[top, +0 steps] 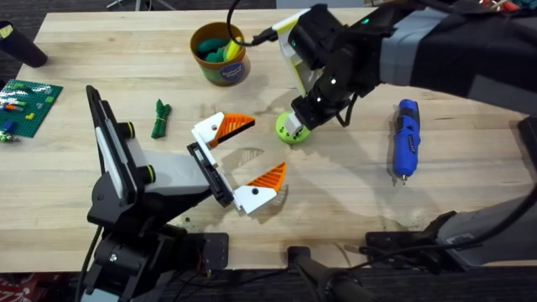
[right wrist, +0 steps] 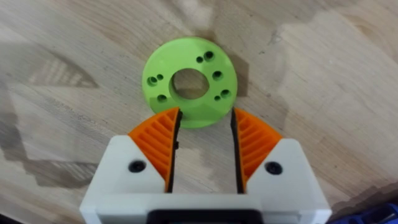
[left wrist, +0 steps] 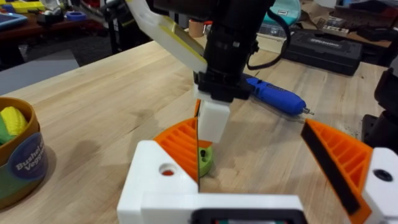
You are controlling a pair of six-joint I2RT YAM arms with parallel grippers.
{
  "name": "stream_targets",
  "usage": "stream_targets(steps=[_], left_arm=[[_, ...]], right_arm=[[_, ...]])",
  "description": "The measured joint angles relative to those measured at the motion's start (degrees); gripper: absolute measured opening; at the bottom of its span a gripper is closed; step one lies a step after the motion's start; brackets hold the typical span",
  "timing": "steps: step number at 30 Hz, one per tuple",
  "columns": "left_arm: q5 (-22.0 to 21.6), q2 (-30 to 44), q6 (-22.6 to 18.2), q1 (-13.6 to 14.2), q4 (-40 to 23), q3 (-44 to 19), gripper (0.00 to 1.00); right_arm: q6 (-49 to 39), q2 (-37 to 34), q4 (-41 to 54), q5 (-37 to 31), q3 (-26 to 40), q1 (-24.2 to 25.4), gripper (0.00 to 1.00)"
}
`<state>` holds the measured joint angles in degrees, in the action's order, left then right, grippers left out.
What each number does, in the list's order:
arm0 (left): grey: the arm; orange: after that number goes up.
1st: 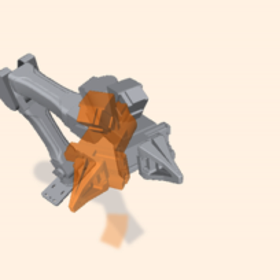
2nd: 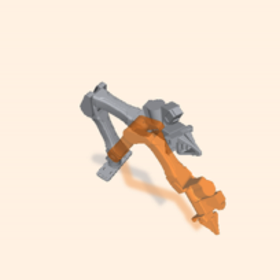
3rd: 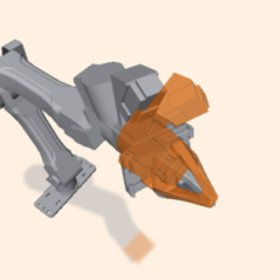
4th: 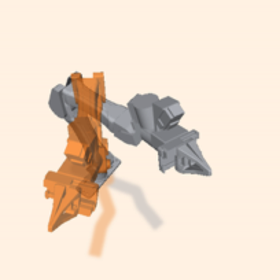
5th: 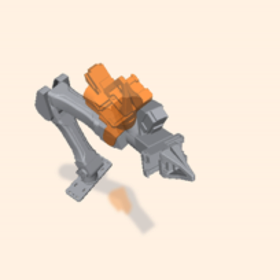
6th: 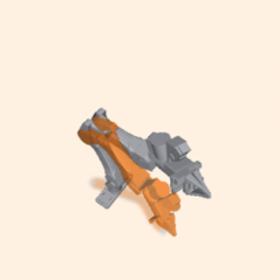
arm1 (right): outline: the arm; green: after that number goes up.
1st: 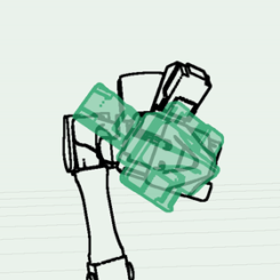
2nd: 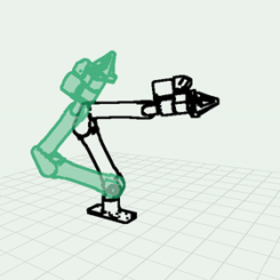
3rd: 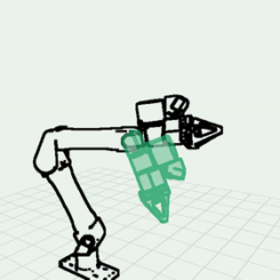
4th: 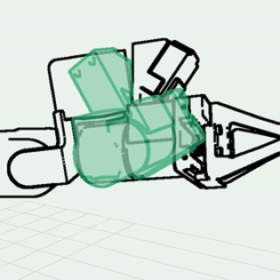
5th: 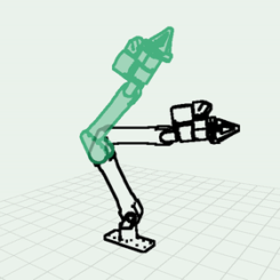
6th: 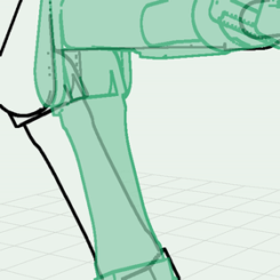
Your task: Pick up the gripper from the table and insert it into the empty holder that is missing its gripper. Then pick up a screw, insert it into the mounting hole, and use the screwdriver to tighten it. Finally, clean up the table by picking up the vegetable and placing it into the bucket.
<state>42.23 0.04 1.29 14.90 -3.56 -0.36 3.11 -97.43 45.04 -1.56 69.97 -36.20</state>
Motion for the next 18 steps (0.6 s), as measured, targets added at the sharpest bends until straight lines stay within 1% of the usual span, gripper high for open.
stream_targets(steps=[18], left_arm=[[0.0, 0.0, 0.0, 0.0, 0.1, 0.0, 0.992]], right_arm=[[-0.1, -0.5, 0.7, 1.3, 0.6, 0.0, 0.475]])
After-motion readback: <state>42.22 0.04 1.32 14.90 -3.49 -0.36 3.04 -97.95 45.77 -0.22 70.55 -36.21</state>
